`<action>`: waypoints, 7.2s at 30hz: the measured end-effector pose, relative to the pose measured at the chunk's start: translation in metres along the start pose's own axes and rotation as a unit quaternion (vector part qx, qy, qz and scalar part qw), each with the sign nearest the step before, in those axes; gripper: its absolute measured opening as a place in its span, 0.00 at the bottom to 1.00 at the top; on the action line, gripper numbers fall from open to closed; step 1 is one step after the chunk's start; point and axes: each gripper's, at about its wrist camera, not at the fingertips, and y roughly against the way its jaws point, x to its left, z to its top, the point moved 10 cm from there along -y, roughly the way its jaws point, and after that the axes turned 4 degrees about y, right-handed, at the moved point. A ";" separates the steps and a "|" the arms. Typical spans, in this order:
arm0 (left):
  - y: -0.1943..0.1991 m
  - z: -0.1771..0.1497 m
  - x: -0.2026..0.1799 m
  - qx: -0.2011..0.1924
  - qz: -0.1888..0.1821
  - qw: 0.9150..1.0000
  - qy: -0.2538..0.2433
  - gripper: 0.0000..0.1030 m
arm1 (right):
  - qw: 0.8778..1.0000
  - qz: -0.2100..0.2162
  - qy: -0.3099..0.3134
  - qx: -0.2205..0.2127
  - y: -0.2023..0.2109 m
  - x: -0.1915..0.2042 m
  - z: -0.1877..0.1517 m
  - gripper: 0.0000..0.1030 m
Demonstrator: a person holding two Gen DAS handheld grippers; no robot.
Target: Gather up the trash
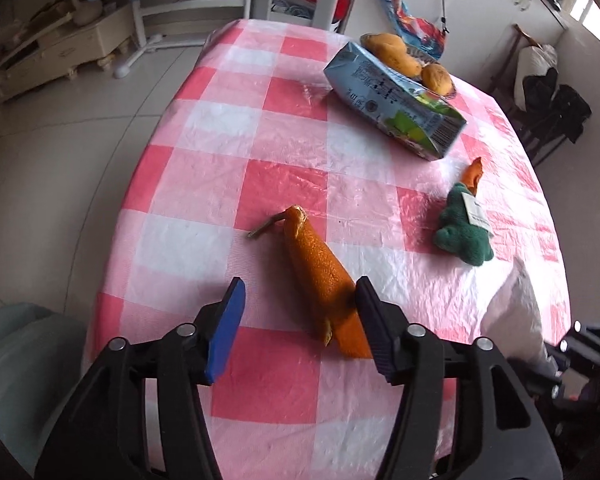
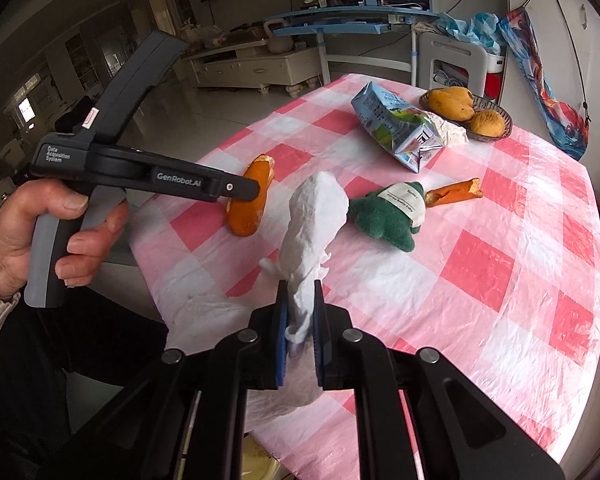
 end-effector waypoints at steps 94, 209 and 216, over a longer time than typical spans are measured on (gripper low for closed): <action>0.101 -0.106 0.020 -0.073 -0.026 0.996 0.052 0.82 | 0.989 -0.104 0.104 0.033 -0.006 0.083 -0.064 0.89; 0.092 -0.121 0.005 -0.057 -0.027 0.997 0.033 0.83 | 0.986 -0.101 0.124 0.037 -0.009 0.091 -0.068 0.89; 0.092 -0.119 0.006 -0.057 -0.027 0.997 0.034 0.83 | 0.986 -0.100 0.124 0.038 -0.009 0.090 -0.069 0.89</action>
